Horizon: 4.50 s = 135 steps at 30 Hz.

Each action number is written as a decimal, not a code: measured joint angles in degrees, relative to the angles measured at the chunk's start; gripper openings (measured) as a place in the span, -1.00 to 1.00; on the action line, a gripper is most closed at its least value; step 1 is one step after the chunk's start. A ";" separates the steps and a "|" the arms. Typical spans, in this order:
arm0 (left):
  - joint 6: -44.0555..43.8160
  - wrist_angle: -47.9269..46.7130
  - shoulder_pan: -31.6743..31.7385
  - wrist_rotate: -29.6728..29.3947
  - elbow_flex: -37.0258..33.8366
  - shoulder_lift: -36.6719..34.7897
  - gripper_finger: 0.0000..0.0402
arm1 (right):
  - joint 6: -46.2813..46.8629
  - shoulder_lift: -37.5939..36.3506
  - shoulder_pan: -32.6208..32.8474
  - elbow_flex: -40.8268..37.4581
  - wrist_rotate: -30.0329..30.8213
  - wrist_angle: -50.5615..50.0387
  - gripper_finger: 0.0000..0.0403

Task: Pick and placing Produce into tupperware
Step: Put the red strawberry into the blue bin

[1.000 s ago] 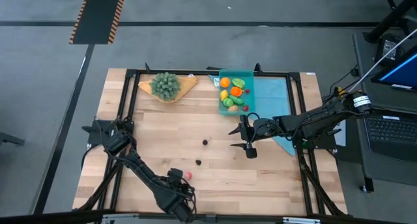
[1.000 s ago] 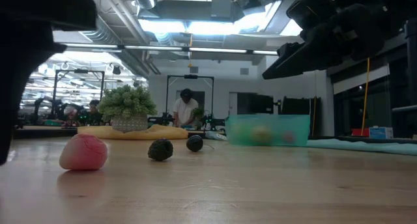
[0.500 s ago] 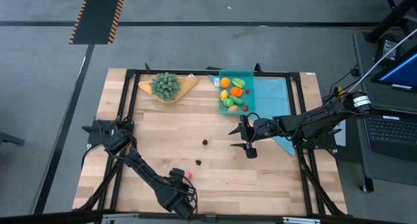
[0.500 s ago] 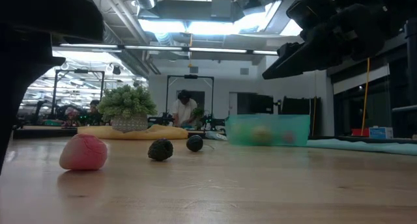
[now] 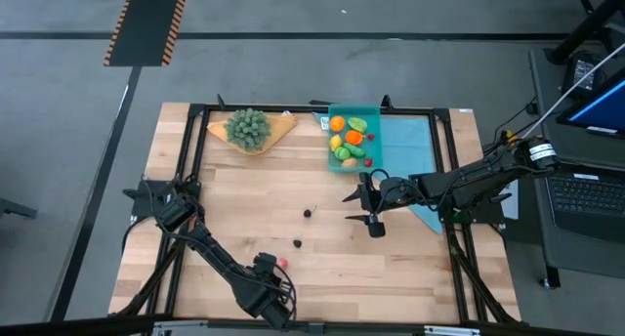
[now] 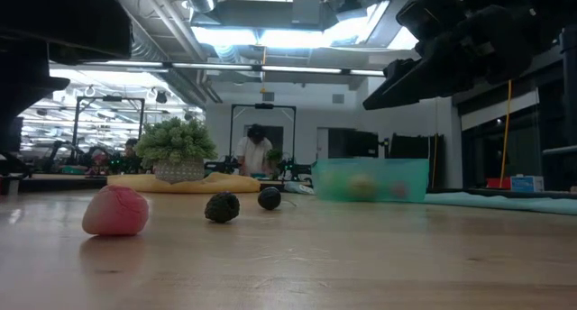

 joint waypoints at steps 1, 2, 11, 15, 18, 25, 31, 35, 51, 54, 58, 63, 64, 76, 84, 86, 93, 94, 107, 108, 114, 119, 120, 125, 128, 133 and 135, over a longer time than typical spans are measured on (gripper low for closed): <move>0.03 -0.01 0.00 -0.01 0.00 0.00 -0.05 | 0.00 0.00 0.00 0.00 -0.02 0.00 0.18; 0.22 -0.01 -0.02 -0.06 0.00 0.00 -0.05 | 0.00 0.00 0.00 0.00 0.00 0.00 0.18; 9.52 -0.55 -0.57 -11.75 -0.15 0.22 -0.05 | -0.53 0.00 -0.04 0.00 0.02 0.00 0.18; 10.43 -1.41 -1.05 -23.45 -0.15 0.12 -0.05 | -1.07 -0.34 -0.04 0.00 1.31 -0.32 0.18; 10.64 -1.96 -1.93 -31.27 -0.15 -0.28 -0.05 | -1.00 -2.22 -0.04 0.04 3.36 -0.84 0.18; 11.36 -2.95 -3.82 -47.55 -0.13 -2.10 -0.05 | 0.04 -9.52 0.00 0.07 3.52 -5.06 0.18; 17.84 -0.95 -4.13 -55.66 -0.09 -5.05 -0.05 | 0.15 -13.04 0.00 0.07 3.52 -5.68 0.18; 22.58 0.11 -3.50 -58.34 -0.07 -5.38 -0.05 | 0.67 -13.31 0.00 0.07 3.52 -7.24 0.18; 63.07 27.29 8.01 -45.43 -0.07 -5.38 -0.05 | 4.56 -13.31 1.12 0.07 3.54 -7.48 0.18; 73.08 32.88 10.97 -41.39 -0.04 -5.40 -0.05 | 4.73 -13.36 2.08 0.04 3.56 -8.60 0.18; 79.67 35.20 14.96 -37.07 -0.04 -6.23 -0.05 | 4.96 -14.89 3.90 -0.01 3.75 -12.64 0.18; 92.58 42.83 18.95 -29.68 -0.02 -7.65 -0.05 | 5.02 -22.08 7.59 -0.83 11.93 -16.23 0.18; 95.22 43.20 19.61 -29.00 -0.05 -8.45 -0.05 | 5.07 -24.31 8.20 -1.90 13.88 -16.34 0.18; 113.98 48.46 30.28 -15.48 0.15 -18.48 -0.05 | 9.09 -42.54 11.55 -21.00 15.50 -5.59 0.18; 116.25 44.62 40.15 -4.98 -0.02 -22.00 -0.05 | 9.20 -42.88 11.56 -21.57 15.47 -5.09 0.18; 116.94 44.72 42.44 -2.09 -0.05 -22.01 -0.05 | 9.20 -42.88 11.56 -21.57 15.47 -5.13 0.18; 118.55 50.04 47.60 5.84 -3.00 -22.21 -0.05 | 7.53 -42.88 11.56 -21.57 15.48 -5.35 0.18; 118.57 51.90 48.05 6.84 -4.23 -22.21 -0.05 | 7.16 -42.88 11.52 -21.57 15.50 -5.28 0.18; 116.41 81.08 51.69 12.68 -27.17 -25.56 -0.05 | 6.06 -42.88 11.32 -21.57 15.53 -5.07 0.18; 116.05 81.76 51.78 12.66 -28.49 -26.48 -0.05 | 6.25 -42.71 11.32 -21.55 15.56 -4.74 0.18; 116.80 88.23 51.73 12.37 -38.68 -34.80 -0.05 | 8.04 -40.68 8.22 -21.51 15.58 -0.32 0.18; 115.84 95.28 51.38 10.10 -50.23 -41.69 -0.05 | 10.78 -36.19 3.70 -21.49 15.58 4.03 0.18; 115.63 96.59 51.24 9.78 -52.49 -43.26 -0.05 | 11.04 -35.22 2.73 -21.49 15.58 5.54 0.18; 115.97 99.43 51.16 9.34 -58.75 -48.30 -0.05 | 10.50 -29.39 -1.36 -21.44 15.60 16.99 0.18; 117.09 99.37 51.48 9.31 -60.89 -50.31 -0.05 | 7.38 -25.77 -2.52 -21.45 15.67 23.52 0.18; 117.42 97.88 52.54 9.18 -62.05 -50.49 -0.05 | 6.38 -19.71 -4.44 -21.46 15.59 33.13 0.18; 117.71 97.81 52.82 9.21 -62.05 -50.49 -0.05 | 8.12 -17.66 -5.37 -21.46 15.60 34.86 0.18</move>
